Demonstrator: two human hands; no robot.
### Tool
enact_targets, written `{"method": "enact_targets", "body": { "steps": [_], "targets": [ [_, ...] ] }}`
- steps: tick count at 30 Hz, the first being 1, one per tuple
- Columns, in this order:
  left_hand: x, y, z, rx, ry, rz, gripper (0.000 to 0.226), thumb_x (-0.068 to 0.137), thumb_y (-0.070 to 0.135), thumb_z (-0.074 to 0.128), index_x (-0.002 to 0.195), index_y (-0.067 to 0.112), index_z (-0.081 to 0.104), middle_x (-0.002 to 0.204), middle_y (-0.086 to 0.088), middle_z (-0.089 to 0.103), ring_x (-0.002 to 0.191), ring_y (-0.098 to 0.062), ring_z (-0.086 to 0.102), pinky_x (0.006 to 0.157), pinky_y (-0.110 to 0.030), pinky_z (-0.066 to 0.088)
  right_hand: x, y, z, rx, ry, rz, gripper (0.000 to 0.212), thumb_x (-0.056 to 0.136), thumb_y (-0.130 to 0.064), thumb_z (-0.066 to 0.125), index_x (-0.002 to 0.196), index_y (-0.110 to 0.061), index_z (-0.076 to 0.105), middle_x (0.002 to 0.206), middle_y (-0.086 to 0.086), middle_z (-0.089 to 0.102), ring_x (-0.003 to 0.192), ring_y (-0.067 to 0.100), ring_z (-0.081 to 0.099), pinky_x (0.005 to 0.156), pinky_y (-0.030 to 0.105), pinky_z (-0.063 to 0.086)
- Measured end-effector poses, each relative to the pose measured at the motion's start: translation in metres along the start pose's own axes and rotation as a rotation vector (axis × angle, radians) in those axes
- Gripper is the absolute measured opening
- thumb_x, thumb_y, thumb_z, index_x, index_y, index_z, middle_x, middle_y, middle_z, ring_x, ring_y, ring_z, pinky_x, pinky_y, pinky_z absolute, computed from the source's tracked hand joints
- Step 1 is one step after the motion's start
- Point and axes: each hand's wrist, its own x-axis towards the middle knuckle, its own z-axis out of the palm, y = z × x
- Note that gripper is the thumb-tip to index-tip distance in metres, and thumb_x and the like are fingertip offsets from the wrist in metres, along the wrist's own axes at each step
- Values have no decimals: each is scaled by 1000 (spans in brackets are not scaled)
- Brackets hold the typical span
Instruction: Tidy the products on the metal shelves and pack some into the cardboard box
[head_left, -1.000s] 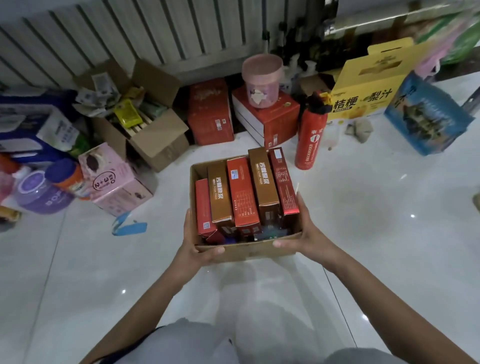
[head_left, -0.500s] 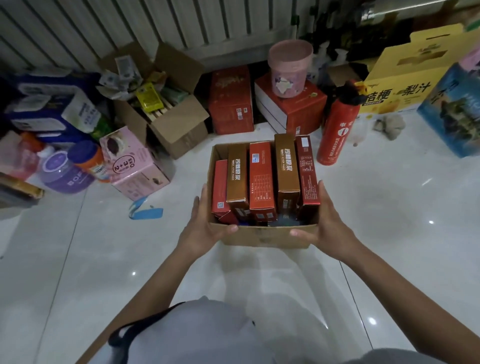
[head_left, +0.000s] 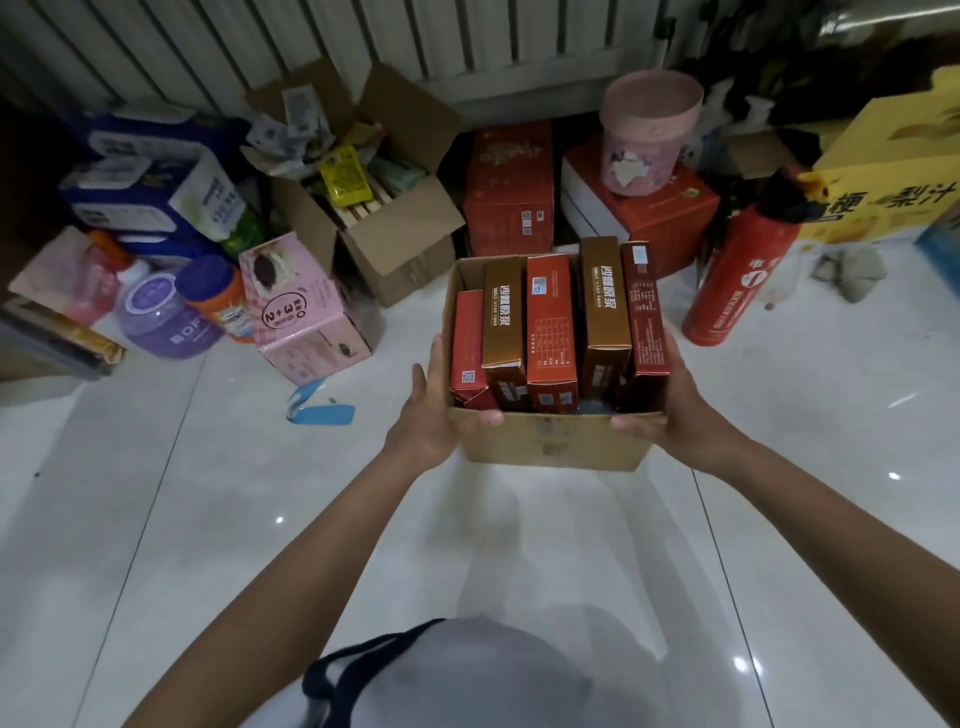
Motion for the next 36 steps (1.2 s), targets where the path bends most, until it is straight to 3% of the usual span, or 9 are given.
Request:
{"method": "enact_targets", "body": {
  "steps": [6, 12, 16, 19, 24, 30, 36],
  "targets": [
    [32, -3, -7, -15, 32, 3, 124, 59, 67, 67, 152, 38, -9, 162, -3, 8, 145, -33, 24, 113, -55, 31, 43, 21, -8, -77, -14, 20, 118, 68, -52, 83, 152, -26, 4, 151, -2, 32, 141, 21, 33, 100, 57, 46],
    [63, -3, -13, -70, 36, 15, 130, 49, 79, 65, 151, 42, -7, 162, -1, 14, 143, -32, 29, 112, -53, 34, 77, 23, -14, -153, -3, 38, 114, 63, -64, 79, 149, -27, 14, 141, -4, 46, 134, 18, 44, 97, 54, 50],
    [80, 1, -18, -278, -19, 98, 117, 58, 69, 79, 147, 49, 5, 151, 2, 38, 135, -29, 44, 102, -58, 44, 100, 41, -19, -209, -11, 140, 133, 45, -82, 75, 149, -45, 1, 148, 5, 39, 137, 29, 38, 102, 61, 42],
    [92, 6, -23, -352, -36, 137, 116, 62, 55, 87, 148, 43, 11, 142, 5, 47, 132, -25, 49, 98, -58, 48, 111, 24, -20, -341, -4, 215, 137, 43, -89, 65, 149, -39, -5, 150, 10, 34, 140, 34, 29, 109, 61, 31],
    [115, 12, -31, -354, -51, 148, 120, 63, 54, 87, 150, 37, 7, 141, 2, 48, 131, -23, 50, 98, -58, 48, 129, 15, -22, -457, 4, 273, 133, 55, -75, 67, 152, -28, -11, 155, 15, 20, 144, 37, 16, 114, 54, 17],
    [134, 17, -28, -353, -38, 151, 121, 62, 58, 86, 151, 38, 6, 139, 3, 51, 129, -22, 51, 100, -57, 47, 155, 21, -33, -531, -22, 380, 135, 51, -84, 64, 147, -39, -20, 159, 13, 9, 146, 41, 7, 114, 62, 15],
    [165, 18, -34, -298, -45, 136, 124, 58, 64, 85, 150, 42, 5, 140, 2, 50, 129, -24, 52, 96, -58, 49, 170, 16, -36, -534, 27, 407, 119, 74, -58, 72, 150, -34, -18, 154, 15, 15, 144, 39, 10, 113, 57, 20]
  ]
}}
